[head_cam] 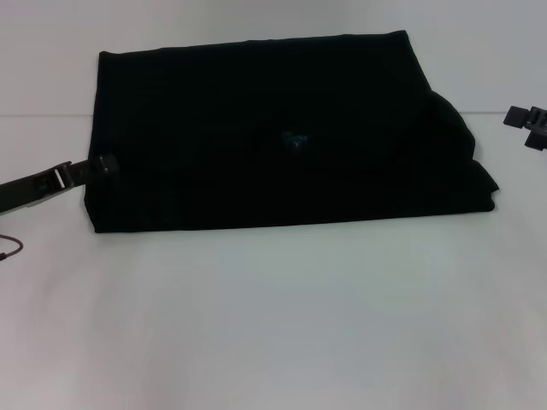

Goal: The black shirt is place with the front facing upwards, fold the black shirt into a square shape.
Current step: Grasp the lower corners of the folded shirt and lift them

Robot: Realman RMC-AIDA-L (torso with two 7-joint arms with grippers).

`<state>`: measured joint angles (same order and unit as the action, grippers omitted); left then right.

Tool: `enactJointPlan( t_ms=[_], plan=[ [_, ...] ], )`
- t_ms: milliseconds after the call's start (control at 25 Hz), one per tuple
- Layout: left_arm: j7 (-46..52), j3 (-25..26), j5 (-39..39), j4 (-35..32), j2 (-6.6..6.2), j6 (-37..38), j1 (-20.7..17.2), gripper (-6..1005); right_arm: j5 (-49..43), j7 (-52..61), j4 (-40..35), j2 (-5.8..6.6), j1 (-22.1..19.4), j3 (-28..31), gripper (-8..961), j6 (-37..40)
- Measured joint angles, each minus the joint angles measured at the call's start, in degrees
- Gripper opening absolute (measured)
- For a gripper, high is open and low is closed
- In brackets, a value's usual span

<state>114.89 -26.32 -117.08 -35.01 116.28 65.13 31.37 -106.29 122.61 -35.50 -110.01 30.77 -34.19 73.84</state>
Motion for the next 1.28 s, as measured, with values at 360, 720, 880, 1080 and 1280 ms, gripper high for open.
enactJointPlan(
  t_ms=[360, 720, 880, 1080, 1280],
  plan=[
    [7.69, 0.06, -5.43, 0.19, -0.34, -2.88, 0.83, 725, 0.03, 0.39, 0.0, 0.41, 0.08, -0.18, 925, 0.01],
    [7.22, -1.75, -5.84, 1.42, 0.08, -6.65, 1.2, 722, 0.03, 0.07, -0.07, 0.8, 0.17, -0.05, 925, 0.03],
    [6.79, -3.11, -6.1, 3.44, 0.11, -8.5, 1.73, 721, 0.03, -0.02, -0.09, 0.8, 0.17, -0.3, 926, 0.0],
    [6.66, -5.4, -6.14, 4.76, 0.14, -10.22, 2.19, 720, 0.03, -0.08, -0.1, 0.75, -0.02, -0.44, 926, -0.01],
    [6.66, -6.59, -6.15, 5.01, 0.24, -10.78, 2.24, 718, 0.03, -0.09, -0.09, 0.59, -0.44, -0.41, 926, 0.0]
  ],
)
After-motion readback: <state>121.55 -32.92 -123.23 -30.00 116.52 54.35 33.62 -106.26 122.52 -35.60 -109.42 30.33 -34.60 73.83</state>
